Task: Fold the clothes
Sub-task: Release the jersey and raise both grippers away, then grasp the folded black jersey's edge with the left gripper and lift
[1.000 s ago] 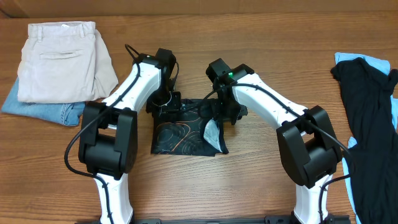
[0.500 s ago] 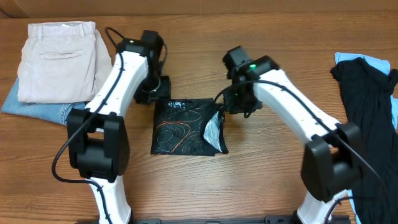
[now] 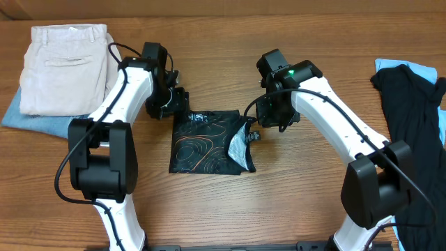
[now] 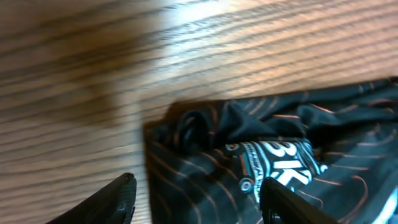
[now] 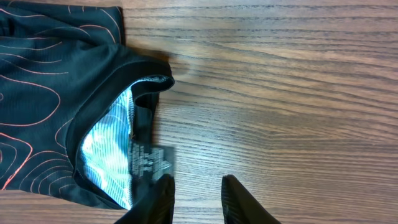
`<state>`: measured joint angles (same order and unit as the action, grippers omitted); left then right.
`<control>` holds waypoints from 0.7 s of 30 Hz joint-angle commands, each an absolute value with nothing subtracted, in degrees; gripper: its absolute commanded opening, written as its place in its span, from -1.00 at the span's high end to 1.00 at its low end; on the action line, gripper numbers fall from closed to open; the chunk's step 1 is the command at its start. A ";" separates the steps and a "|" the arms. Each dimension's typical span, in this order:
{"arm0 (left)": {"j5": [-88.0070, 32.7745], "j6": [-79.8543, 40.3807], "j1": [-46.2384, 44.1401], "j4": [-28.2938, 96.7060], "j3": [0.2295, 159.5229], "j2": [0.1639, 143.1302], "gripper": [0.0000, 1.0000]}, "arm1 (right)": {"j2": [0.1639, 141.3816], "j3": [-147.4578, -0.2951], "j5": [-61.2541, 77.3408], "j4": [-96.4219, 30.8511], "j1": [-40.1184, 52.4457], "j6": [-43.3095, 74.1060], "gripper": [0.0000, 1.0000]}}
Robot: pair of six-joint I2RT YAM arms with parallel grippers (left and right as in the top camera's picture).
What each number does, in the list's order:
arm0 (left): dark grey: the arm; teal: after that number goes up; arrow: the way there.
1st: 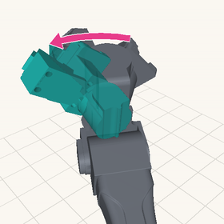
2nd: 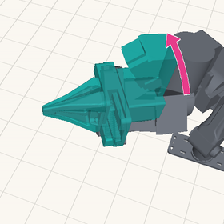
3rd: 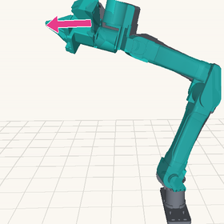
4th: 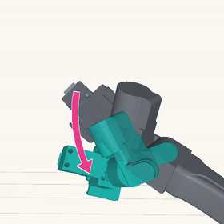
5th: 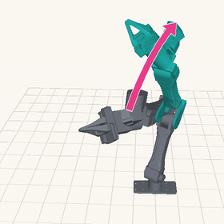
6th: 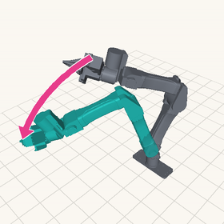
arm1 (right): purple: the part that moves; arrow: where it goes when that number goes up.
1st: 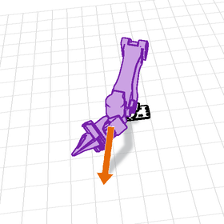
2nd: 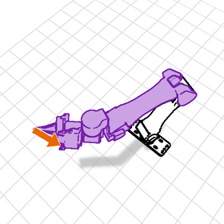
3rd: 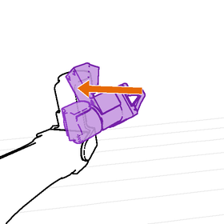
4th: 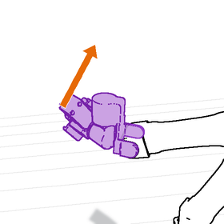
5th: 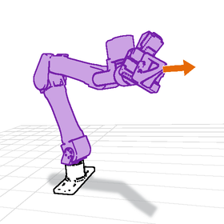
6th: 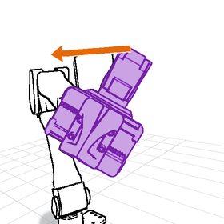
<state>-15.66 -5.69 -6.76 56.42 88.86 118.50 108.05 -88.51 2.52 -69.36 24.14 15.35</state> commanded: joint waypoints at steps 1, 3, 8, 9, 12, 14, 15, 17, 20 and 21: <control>-19.49 -1.65 -6.94 55.61 87.55 117.97 -0.33 | 107.26 -89.32 2.20 -69.41 24.25 15.20 0.43; -18.94 -1.19 -6.76 54.81 86.76 118.04 -0.34 | 107.26 -89.32 2.20 -69.41 24.25 15.20 0.42; -17.85 -1.21 -6.66 53.17 85.91 118.67 -0.36 | 107.26 -89.32 2.20 -69.41 24.25 15.20 0.42; -17.78 -1.19 -6.68 53.08 85.91 118.91 -0.36 | 107.26 -89.32 2.20 -69.45 24.25 15.20 0.42; -17.76 -1.19 -6.68 52.86 85.91 120.20 -0.36 | 107.26 -89.32 2.20 -69.56 24.25 15.20 0.43; -17.82 -1.19 -6.68 52.73 85.91 121.23 -0.36 | 107.26 -89.32 2.20 -69.58 24.25 15.22 0.43; -17.82 -1.19 -6.68 52.66 85.91 121.56 -0.35 | 107.26 -89.32 2.20 -69.58 24.25 15.20 0.43; -18.09 -1.15 -6.76 52.71 85.91 122.26 -0.26 | 107.26 -89.32 2.20 -69.56 24.25 15.20 0.42; -18.06 0.34 -6.85 53.39 85.91 122.54 0.00 | 107.26 -89.32 2.20 -69.56 24.25 15.20 0.42; -18.04 0.95 -6.83 53.54 85.89 122.54 0.09 | 107.26 -89.32 2.17 -69.54 24.25 15.20 0.42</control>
